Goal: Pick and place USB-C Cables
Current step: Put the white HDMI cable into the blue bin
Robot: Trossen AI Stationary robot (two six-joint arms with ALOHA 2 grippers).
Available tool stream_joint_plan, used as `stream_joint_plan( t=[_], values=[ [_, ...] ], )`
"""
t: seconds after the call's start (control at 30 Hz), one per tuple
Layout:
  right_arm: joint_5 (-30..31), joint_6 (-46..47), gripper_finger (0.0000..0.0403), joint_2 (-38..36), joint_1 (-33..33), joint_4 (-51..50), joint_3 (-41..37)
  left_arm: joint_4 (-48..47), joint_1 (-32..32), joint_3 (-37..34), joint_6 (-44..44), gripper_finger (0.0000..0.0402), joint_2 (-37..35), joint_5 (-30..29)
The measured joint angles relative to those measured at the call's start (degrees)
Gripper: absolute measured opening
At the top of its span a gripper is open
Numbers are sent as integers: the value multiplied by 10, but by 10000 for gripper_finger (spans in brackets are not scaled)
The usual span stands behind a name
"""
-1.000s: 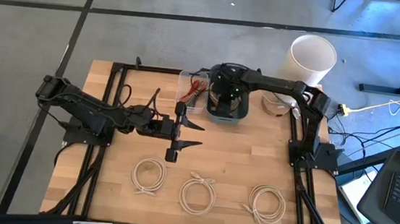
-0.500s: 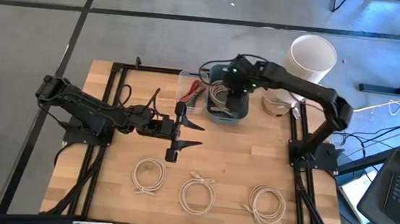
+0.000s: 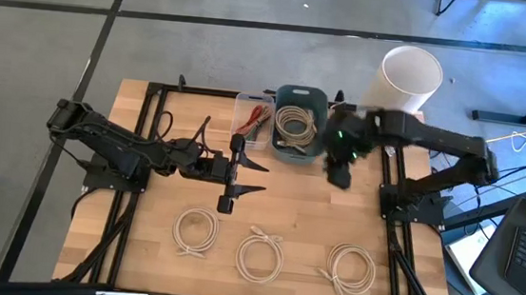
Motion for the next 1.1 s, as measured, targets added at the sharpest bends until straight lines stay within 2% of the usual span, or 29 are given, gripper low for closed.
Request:
stream_joint_plan(
  t=[0.1, 0.23, 0.4, 0.6, 0.83, 1.1],
  values=[
    [-26, 76, 136, -38, 67, 4, -59, 0, 0, 0, 0, 191, 0, 0],
    [-25, 195, 136, -81, 165, 38, -152, 0, 0, 0, 0, 191, 0, 0],
    [-24, 336, 136, -114, 280, 178, -280, 0, 0, 0, 0, 191, 0, 0],
    [-14, 459, 136, -112, 394, 355, -398, 0, 0, 0, 0, 191, 0, 0],
    [48, 490, 136, -109, 467, 393, -461, 0, 0, 0, 0, 191, 0, 0],
    [62, 440, 136, -108, 486, 392, -521, 0, 0, 0, 0, 191, 0, 0]
  ],
)
